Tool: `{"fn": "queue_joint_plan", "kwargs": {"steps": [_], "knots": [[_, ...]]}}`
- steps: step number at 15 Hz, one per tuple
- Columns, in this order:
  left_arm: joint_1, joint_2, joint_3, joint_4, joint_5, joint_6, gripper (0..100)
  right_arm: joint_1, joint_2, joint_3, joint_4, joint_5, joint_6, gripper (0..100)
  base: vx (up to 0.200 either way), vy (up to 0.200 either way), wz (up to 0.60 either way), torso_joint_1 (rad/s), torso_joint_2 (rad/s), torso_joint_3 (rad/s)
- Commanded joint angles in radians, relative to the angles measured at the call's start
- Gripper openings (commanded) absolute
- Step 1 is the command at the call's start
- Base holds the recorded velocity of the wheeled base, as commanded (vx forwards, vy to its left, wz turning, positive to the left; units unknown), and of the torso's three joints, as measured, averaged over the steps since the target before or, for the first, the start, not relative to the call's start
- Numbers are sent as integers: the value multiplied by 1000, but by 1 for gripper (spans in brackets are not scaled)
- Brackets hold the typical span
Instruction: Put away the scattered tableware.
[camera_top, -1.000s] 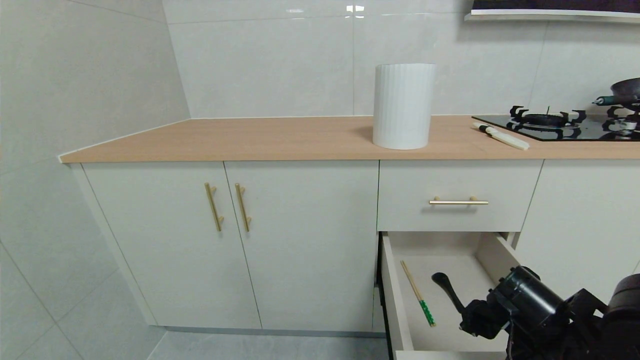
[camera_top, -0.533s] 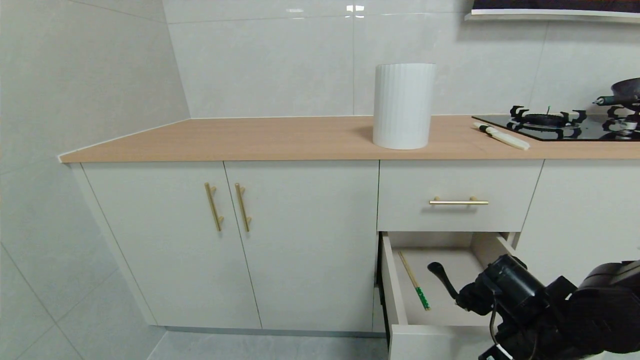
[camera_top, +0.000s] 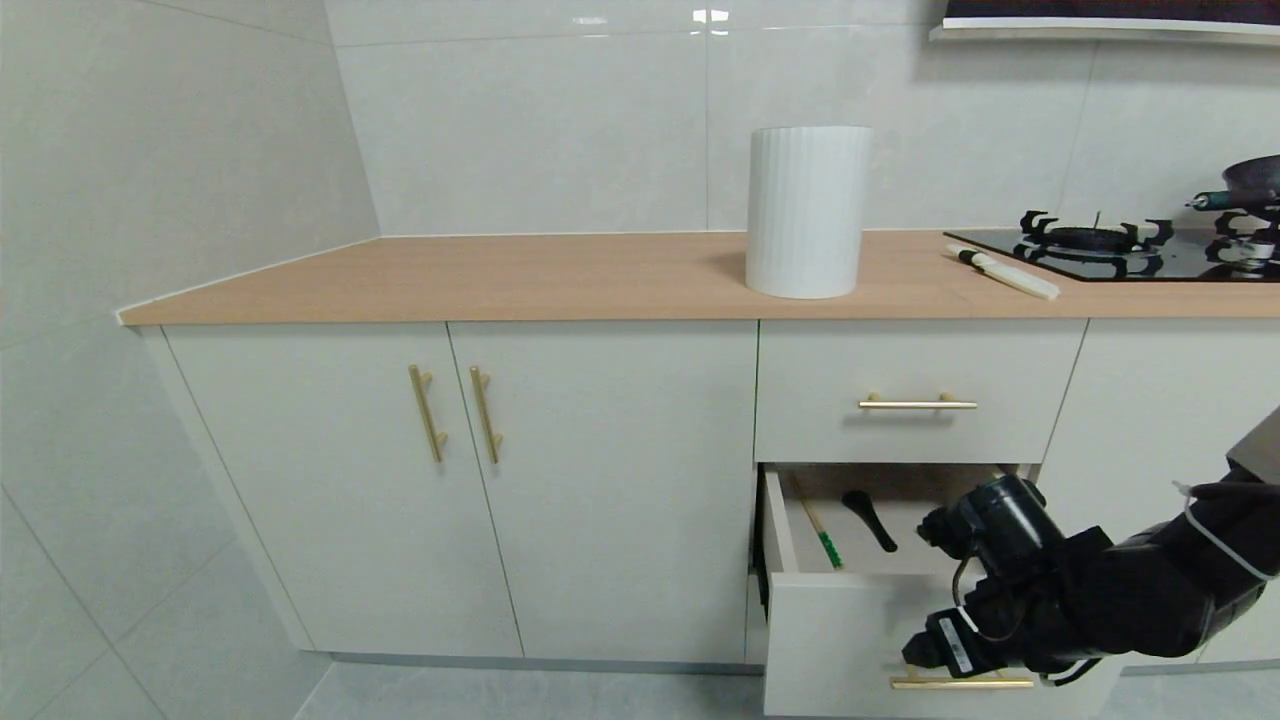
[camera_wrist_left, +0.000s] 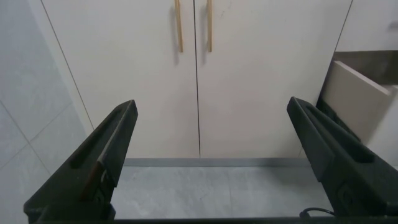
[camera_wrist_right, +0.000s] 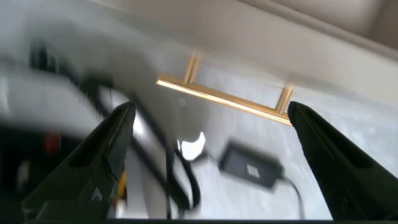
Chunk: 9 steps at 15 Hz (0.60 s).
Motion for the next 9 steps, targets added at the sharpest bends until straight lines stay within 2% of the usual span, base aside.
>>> {"fn": "queue_joint_plan", "kwargs": {"steps": [1,3,4,5,9], "knots": [[0,0,0,0,0,0,100,-27,78,-2,-66,0,42,100,0,0,0,0,0,0],[0,0,0,0,0,0,100,-53,179,-8,-236,-51,80,100,0,0,0,0,0,0],[0,0,0,0,0,0,100,-61,200,-8,-277,-71,86,100,0,0,0,0,0,0],[0,0,0,0,0,0,100,-73,257,-5,-420,-114,106,100,0,0,0,0,0,0],[0,0,0,1,0,0,100,-116,406,-25,-710,-160,112,100,0,0,0,0,0,0]]}}
